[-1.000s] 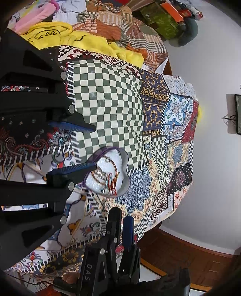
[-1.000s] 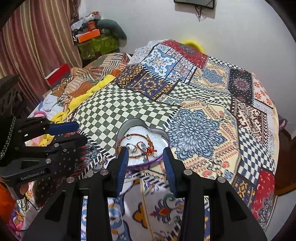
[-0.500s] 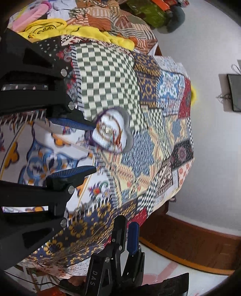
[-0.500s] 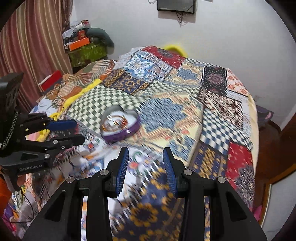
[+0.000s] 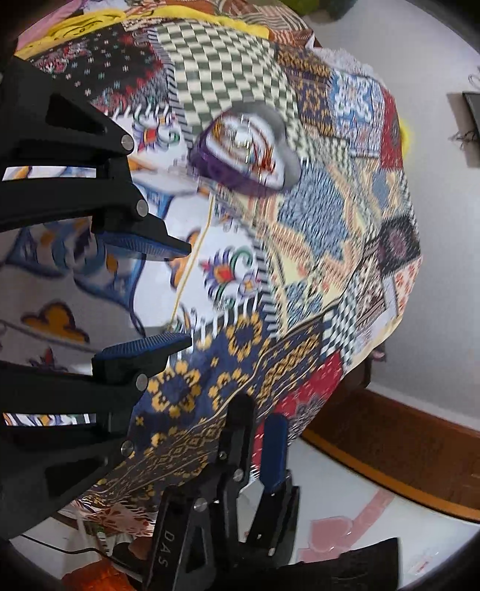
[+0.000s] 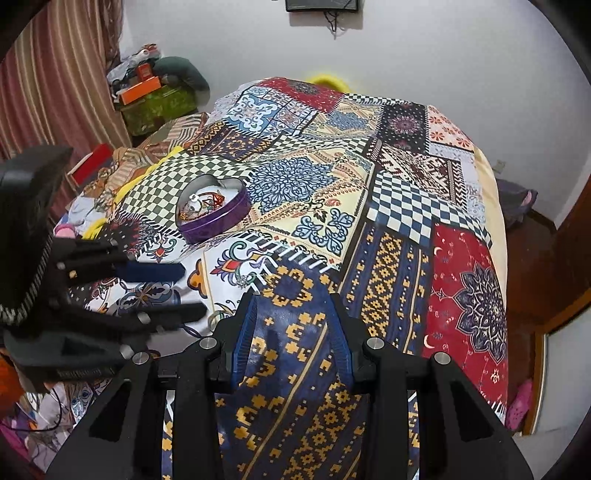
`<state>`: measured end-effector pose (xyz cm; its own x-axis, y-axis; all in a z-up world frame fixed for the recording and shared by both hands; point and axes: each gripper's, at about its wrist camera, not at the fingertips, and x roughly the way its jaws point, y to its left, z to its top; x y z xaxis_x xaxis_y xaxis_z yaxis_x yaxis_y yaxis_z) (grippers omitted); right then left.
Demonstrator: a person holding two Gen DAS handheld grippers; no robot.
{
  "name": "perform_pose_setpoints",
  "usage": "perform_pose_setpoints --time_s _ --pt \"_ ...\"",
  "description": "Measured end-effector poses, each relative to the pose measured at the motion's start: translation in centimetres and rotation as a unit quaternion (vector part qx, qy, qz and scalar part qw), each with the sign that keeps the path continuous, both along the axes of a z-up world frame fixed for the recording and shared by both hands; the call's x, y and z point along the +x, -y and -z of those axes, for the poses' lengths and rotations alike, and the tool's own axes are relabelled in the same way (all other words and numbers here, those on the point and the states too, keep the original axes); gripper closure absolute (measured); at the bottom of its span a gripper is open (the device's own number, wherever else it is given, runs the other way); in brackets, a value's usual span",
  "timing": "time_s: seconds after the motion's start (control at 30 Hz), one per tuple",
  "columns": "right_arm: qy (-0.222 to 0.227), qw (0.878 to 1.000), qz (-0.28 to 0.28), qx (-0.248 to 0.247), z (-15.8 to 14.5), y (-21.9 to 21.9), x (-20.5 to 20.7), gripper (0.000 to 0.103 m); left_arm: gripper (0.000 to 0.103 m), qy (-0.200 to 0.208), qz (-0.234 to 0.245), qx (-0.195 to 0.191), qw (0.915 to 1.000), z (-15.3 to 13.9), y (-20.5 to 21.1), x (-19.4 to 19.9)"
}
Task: Organize jewelry
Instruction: 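Move both grippers away from the tin toward the remaining silver rings, then grasp a silver ring with the left gripper while the right gripper grasps a small silver piece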
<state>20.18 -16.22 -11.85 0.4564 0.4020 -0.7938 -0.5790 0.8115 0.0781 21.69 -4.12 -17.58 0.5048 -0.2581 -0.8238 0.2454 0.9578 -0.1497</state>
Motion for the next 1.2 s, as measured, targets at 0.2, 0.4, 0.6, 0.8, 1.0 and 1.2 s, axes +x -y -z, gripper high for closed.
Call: perform_pose_setpoints --time_s 0.2,0.4,0.6,0.8,1.0,1.2 --pt "-0.007 1.0 0.003 -0.002 0.7 0.4 -0.3 0.068 0.062 -0.013 0.02 0.005 0.9997 1.3 1.9 0.3" --pt "-0.012 1.0 0.001 0.002 1.1 0.2 -0.3 0.068 0.062 0.008 0.012 0.017 0.9997 1.9 1.8 0.3" --pt "-0.02 1.0 -0.007 0.011 1.4 -0.8 0.0 0.068 0.083 0.016 0.012 0.014 0.9997 2.1 0.9 0.1" --pt "-0.029 0.999 -0.016 0.013 1.9 -2.1 0.6 0.068 0.083 0.027 -0.003 0.014 0.9995 2.0 -0.4 -0.3" --pt "-0.032 0.999 -0.035 -0.003 2.7 -4.2 1.3 0.068 0.083 0.029 -0.025 -0.003 0.9993 1.8 -2.8 -0.1" --pt "-0.032 0.998 -0.05 -0.029 3.9 -5.6 2.0 0.068 0.083 0.029 -0.023 -0.012 0.9992 2.1 -3.4 -0.2"
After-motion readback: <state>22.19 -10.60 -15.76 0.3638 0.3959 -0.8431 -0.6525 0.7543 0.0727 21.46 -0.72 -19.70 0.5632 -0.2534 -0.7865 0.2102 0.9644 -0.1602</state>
